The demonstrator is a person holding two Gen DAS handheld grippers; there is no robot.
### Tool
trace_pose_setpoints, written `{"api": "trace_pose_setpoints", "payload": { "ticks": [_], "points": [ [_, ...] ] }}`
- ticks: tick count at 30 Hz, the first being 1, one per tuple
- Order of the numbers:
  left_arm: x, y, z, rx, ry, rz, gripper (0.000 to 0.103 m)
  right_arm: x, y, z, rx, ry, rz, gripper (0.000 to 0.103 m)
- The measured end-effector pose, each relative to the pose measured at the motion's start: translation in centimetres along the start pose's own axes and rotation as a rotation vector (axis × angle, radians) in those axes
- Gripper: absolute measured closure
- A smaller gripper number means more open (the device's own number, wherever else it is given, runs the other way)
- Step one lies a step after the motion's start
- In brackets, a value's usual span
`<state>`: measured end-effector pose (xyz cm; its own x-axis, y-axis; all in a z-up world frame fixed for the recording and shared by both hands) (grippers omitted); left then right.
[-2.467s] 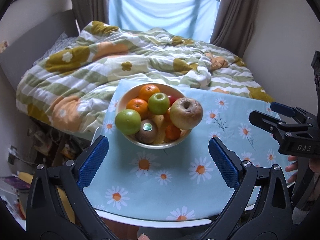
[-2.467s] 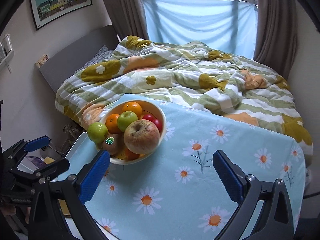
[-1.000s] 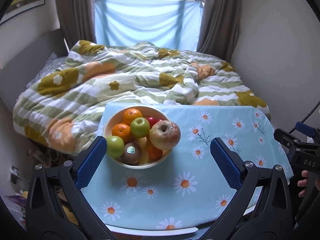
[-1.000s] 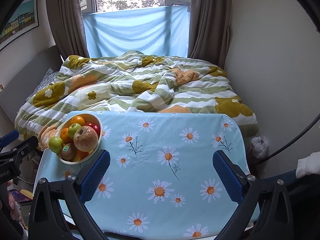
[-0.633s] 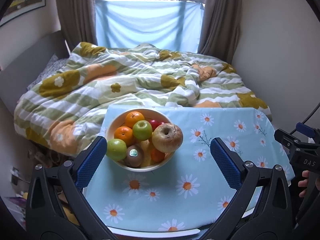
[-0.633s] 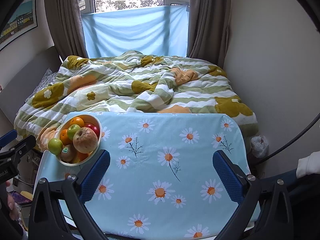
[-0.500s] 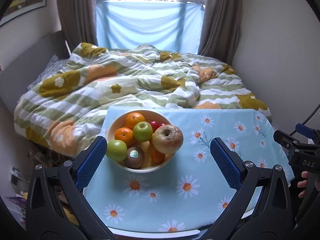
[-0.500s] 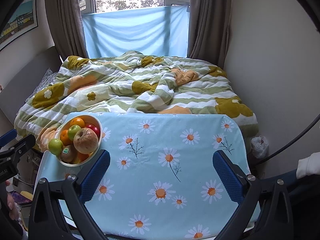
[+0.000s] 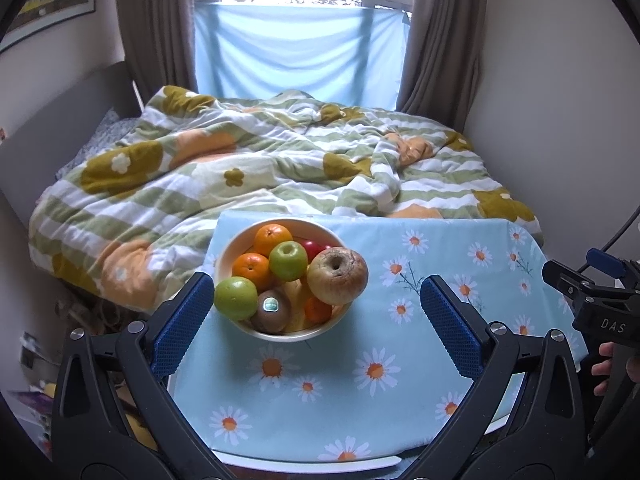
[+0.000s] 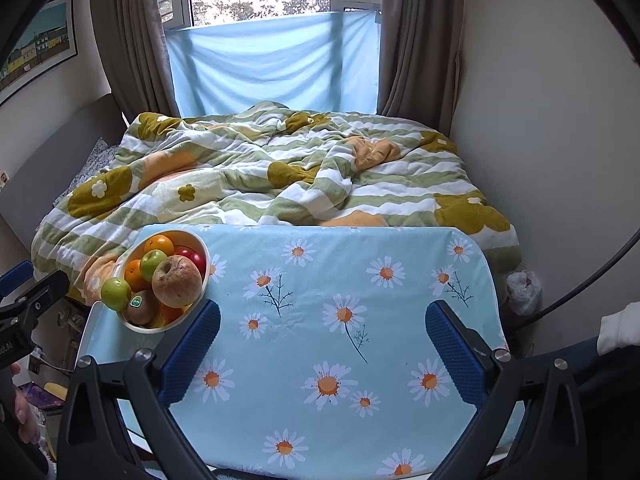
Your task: Organize fruits
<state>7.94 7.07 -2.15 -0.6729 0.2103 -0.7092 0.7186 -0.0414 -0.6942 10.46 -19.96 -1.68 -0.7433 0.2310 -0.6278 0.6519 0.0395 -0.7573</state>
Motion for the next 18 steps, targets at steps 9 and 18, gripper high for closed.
{"api": "trace_pose_setpoints", "payload": {
  "ticks": [9, 18],
  "points": [
    [0.2, -0.6, 0.1, -0.008, 0.003, 0.013, 0.0, 0.1, -0.1, -0.2, 0.003, 0.005, 0.007, 0.001],
    [0.4, -1.1, 0.0, -0.026, 0.002, 0.016, 0.0, 0.4, -0.4, -0.3, 0.003, 0.006, 0.01, 0.001]
  ]
}}
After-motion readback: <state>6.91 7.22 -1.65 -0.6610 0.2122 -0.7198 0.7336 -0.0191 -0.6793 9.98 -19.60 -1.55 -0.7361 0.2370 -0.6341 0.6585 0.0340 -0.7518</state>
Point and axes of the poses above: each gripper's, at about its wrist camera, not at the fingertips, and y roughly the way its jaws point, z to its right, x to its underside, the point moved 1 cm from there along y, roughly the way its jaws point, and after that the axes turned 15 degrees about y, right-handed, at the moved point
